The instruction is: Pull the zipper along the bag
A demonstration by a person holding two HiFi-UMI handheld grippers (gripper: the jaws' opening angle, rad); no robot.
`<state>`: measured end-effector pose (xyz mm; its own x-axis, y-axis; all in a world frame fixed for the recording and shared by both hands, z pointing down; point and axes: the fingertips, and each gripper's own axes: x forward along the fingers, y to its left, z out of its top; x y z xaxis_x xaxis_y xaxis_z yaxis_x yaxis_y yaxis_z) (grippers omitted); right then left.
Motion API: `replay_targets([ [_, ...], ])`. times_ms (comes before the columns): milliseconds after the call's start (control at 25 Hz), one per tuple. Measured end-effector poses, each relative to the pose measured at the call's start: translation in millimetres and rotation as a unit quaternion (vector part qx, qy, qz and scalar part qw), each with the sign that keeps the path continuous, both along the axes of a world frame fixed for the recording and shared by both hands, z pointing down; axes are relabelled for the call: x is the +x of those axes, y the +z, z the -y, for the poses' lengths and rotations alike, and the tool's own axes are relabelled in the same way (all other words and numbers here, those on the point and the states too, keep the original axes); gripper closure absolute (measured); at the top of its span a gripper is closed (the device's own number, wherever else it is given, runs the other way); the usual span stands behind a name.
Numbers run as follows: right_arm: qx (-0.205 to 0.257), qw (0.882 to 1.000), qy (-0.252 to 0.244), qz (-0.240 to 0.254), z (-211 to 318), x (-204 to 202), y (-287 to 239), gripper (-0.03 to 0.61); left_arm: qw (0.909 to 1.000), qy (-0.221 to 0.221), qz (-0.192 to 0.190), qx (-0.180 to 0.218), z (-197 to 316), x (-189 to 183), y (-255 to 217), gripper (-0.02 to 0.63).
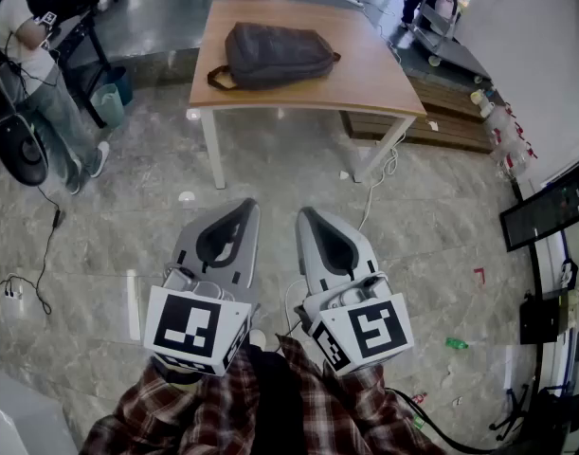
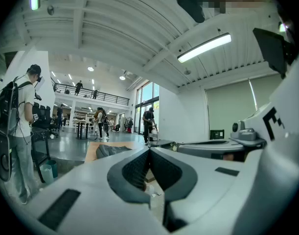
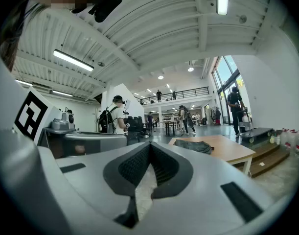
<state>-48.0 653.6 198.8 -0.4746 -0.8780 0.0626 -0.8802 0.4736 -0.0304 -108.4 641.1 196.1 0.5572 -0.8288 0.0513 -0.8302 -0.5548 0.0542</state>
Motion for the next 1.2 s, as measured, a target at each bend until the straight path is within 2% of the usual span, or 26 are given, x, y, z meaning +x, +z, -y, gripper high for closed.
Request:
replay_targets([
  [240, -0.002, 1.000, -0.004, 0.010, 42, -6, 4, 0.569, 1.0000, 0.007, -0.002, 0.003, 45, -1, 2, 0.603],
  [440, 0.005, 1.000, 0.000, 0.003, 99, -16, -3, 0.569, 0.9998, 0.014, -0.011, 0.009, 102, -8, -6, 0.603],
  [880, 0.020, 1.000, 0.022, -0.009, 210, -47, -14, 0.569, 0.9991, 0.031, -0.015, 0.024, 214, -40, -18, 0.603],
  [1040, 0.010, 0.999, 0.033, -0.013, 239, -46, -4, 0.569, 0.9989, 0.043, -0.012, 0.015, 245, -39, -8, 0.603],
  [1200, 0.000, 0.999, 0.044, -0.009, 275, -29, 4, 0.569, 0.9988, 0.049, -0.008, 0.007, 281, -26, -1, 0.603],
])
